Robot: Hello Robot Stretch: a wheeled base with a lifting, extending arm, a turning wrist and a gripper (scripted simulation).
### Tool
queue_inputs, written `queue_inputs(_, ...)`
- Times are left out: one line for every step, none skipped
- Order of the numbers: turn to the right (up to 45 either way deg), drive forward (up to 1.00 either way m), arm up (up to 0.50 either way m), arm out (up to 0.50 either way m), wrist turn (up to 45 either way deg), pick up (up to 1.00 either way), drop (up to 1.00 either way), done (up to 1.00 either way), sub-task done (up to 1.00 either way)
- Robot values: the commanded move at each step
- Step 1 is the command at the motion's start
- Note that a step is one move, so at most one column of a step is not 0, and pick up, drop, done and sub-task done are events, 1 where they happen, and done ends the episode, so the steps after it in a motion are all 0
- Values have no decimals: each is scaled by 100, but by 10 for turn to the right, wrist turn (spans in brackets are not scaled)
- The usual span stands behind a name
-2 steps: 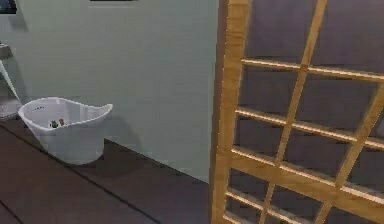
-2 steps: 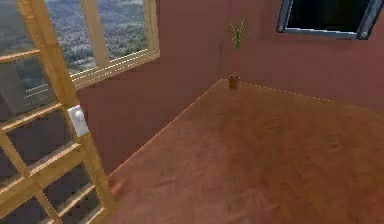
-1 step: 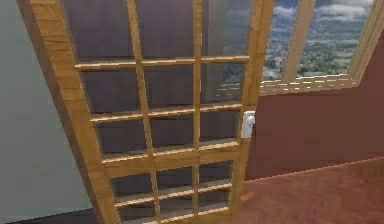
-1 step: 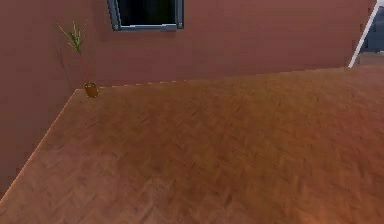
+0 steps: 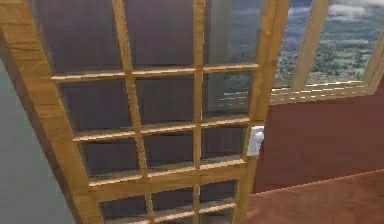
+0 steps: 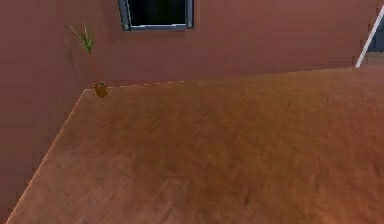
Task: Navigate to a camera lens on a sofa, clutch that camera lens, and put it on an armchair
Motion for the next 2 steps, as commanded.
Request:
queue_inputs(-450, 0, 0, 0, 0, 0, 0, 0, 0)
queue_inputs(-90, 0, 0, 0, 0, 0, 0, 0, 0)
